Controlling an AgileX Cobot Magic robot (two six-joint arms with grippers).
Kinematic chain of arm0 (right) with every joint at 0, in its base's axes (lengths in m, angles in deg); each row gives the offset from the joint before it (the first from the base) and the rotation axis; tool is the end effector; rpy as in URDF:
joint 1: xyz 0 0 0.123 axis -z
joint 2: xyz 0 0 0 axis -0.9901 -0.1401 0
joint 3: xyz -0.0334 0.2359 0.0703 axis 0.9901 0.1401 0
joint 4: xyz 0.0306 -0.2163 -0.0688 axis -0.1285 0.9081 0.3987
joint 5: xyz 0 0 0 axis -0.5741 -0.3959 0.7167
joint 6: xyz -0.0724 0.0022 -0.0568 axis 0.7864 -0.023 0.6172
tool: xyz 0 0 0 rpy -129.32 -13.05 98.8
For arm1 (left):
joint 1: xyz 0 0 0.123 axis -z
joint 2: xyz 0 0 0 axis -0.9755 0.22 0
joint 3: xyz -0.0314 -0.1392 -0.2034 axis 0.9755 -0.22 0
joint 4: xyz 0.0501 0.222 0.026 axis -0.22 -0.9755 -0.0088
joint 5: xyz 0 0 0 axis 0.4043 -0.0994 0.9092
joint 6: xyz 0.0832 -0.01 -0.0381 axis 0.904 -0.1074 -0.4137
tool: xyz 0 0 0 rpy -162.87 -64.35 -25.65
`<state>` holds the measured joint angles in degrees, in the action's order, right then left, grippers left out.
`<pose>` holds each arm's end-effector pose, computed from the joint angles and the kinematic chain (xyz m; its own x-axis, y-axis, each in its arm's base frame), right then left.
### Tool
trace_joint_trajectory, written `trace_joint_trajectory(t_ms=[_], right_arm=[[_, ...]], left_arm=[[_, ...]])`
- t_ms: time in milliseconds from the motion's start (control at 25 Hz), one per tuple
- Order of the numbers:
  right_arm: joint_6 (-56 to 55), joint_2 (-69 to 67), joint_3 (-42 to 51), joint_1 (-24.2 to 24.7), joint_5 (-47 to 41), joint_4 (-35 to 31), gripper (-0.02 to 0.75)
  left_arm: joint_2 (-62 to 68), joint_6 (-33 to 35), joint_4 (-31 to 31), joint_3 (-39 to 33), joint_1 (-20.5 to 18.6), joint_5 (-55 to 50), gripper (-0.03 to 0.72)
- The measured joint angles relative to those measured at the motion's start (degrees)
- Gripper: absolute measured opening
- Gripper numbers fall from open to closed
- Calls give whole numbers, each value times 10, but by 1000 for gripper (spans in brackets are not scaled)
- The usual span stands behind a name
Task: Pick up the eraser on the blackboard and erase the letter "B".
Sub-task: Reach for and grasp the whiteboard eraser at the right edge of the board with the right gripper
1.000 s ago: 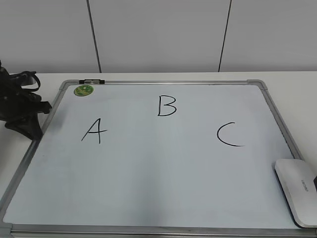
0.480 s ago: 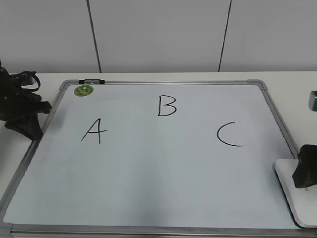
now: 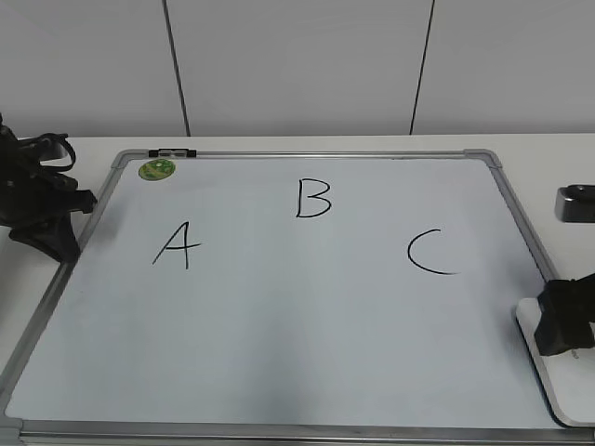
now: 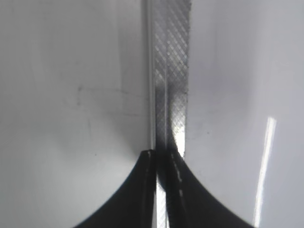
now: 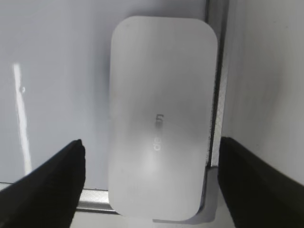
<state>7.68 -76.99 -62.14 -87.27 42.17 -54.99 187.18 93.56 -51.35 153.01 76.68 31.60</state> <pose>0.2245 0.0247 0.1582 -0.9810 -0.0436 -0.1889 -0.0538 0.9973 0.0492 0.3762 -0.0139 0.1106 -0.9975 -0.0078 -0.0696 0.0058 0.9810 -0.1938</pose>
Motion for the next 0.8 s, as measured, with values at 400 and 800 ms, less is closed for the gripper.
trace_joint_trajectory(t_ms=[400,800], right_arm=[[0,-58,-1,0,23,3,656],[-6,-68,-2,0,42,6,549]], left_arm=[[0,0,0,0,0,0,15],[0,0,0,0,0,0,15]])
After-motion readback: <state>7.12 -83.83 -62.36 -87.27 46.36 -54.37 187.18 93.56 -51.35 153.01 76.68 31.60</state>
